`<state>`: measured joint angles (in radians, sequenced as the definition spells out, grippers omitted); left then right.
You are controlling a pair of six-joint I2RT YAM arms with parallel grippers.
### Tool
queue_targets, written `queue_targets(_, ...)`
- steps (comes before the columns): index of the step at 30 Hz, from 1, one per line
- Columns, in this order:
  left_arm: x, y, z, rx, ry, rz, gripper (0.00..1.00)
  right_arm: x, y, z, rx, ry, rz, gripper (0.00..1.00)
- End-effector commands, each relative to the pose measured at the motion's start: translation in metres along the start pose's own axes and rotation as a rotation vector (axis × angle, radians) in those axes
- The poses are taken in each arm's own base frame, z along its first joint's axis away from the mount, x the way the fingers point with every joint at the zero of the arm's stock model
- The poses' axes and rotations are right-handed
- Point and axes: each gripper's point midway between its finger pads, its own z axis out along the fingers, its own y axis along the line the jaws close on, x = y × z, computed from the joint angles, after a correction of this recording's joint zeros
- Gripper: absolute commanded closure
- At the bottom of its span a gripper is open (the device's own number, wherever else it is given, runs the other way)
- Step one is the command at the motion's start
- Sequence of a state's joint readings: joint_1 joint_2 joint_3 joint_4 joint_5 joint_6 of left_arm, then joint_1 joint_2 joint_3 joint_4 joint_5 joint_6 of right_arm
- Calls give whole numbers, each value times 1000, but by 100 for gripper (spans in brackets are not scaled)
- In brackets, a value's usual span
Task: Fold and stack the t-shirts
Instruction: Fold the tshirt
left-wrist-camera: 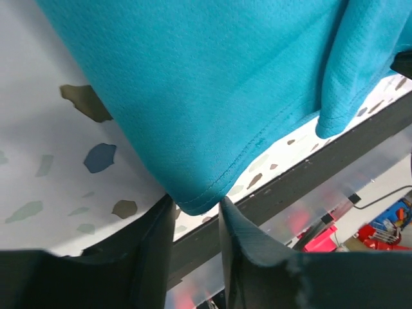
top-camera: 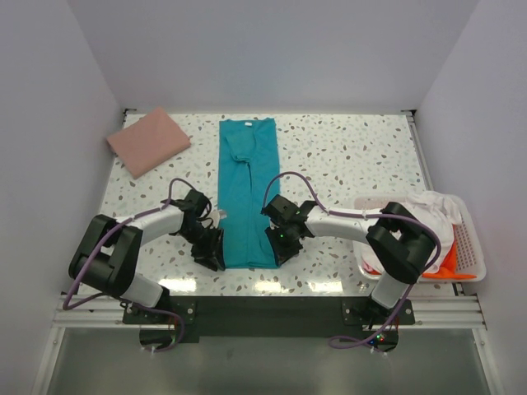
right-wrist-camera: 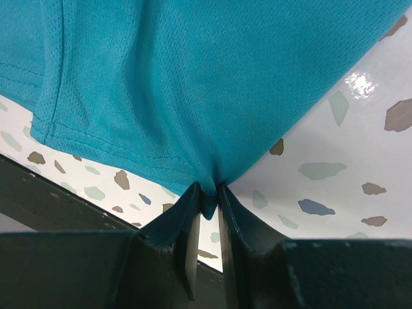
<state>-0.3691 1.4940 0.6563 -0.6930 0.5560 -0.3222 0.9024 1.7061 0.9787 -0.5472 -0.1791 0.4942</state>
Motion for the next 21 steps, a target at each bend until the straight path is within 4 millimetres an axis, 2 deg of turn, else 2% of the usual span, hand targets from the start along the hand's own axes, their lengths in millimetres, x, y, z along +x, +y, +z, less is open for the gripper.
queue_targets(1,-12,6,4,-35,-46,27,63,11,-7,4,19,33,-16,79)
queue_targets(9,-23,9,3,-63,-72,45,81,8,-6,3,21,22,-16,82)
queue_targets(14,-30,8,-4,-87,-111,64,100,7,-5,1,23,26,-15,86)
queue_targets(17,-34,9,-12,-114,-143,69,100,10,-6,0,27,38,-13,94)
queue_targets(21,-37,5,-18,-114,-166,79,100,12,-6,-3,30,45,-16,98)
